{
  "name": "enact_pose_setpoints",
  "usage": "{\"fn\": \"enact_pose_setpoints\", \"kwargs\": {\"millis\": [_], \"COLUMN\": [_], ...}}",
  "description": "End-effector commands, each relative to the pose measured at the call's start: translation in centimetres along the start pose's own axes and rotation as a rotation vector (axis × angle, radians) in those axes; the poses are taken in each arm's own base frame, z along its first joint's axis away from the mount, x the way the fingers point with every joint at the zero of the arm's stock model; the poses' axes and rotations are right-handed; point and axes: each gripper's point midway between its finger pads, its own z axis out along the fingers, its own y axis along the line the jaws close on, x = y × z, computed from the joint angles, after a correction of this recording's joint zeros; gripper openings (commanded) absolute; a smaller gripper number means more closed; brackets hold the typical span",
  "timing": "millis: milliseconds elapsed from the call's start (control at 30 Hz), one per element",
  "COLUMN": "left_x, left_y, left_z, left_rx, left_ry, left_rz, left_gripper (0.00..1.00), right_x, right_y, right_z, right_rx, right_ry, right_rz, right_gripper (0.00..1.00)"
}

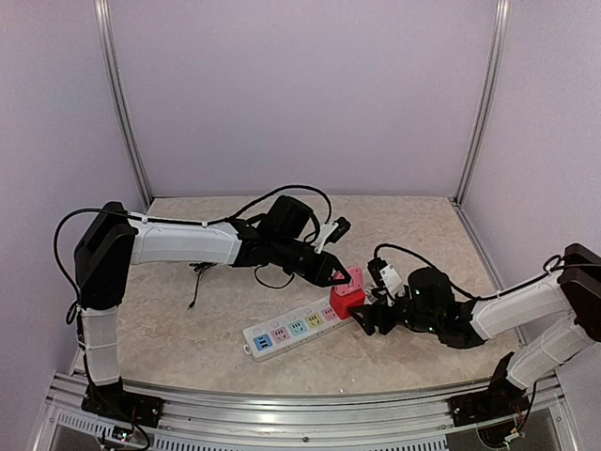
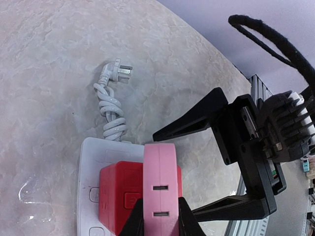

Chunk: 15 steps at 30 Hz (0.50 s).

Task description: Pull the plug off the socket

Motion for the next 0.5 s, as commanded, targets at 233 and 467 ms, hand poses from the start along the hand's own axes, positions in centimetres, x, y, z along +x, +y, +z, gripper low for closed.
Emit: {"fn": "enact_pose_setpoints", "kwargs": {"millis": [233,467], "left_x": [-0.9,-0.8], "left_y": [-1.4,-1.6], "left_z": [-1.0,-0.9], "left_rx": [0.008,0.012], "left_ry": [-0.005,-0.002], "left_rz": [0.018,0.018], "left_gripper": [0.0,0.0], "right_x": [-1.6,-1.5], "right_y": [1.3,1.0], "right_z": [2.2,3.2], "right_rx": [-0.015,0.012], "right_ry": [-0.044,-0.039], "right_rz": [-0.023,-0.029], "right_gripper": [0.85,0.83]}}
